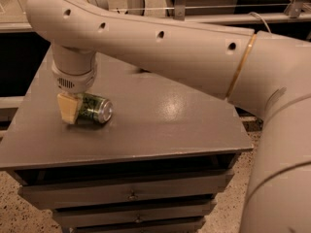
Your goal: Place green can upright
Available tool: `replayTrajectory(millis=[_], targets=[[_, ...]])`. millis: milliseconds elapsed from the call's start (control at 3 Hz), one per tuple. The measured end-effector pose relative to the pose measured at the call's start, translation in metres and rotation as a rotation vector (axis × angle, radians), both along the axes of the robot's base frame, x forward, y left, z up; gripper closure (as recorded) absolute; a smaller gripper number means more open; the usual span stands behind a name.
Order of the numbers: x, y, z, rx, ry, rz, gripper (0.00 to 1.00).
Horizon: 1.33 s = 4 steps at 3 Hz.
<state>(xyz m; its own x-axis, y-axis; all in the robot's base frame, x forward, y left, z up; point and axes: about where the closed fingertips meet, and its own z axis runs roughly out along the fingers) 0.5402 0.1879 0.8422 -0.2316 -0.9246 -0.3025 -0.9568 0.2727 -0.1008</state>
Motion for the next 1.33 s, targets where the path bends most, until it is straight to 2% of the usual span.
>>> replayTrajectory(millis=[333, 667, 1000, 1333], targets=[[0.001, -0.001, 0.004, -0.006, -0.014, -0.012, 0.57], [0.006, -0.006, 0.03, 0.036, -0.048, -0.017, 0.8], [0.016, -0.016, 0.055, 0.165, -0.06, 0.0, 1.0], [0.026, -0.026, 0.064, 0.342, -0.045, 0.033, 1.0]])
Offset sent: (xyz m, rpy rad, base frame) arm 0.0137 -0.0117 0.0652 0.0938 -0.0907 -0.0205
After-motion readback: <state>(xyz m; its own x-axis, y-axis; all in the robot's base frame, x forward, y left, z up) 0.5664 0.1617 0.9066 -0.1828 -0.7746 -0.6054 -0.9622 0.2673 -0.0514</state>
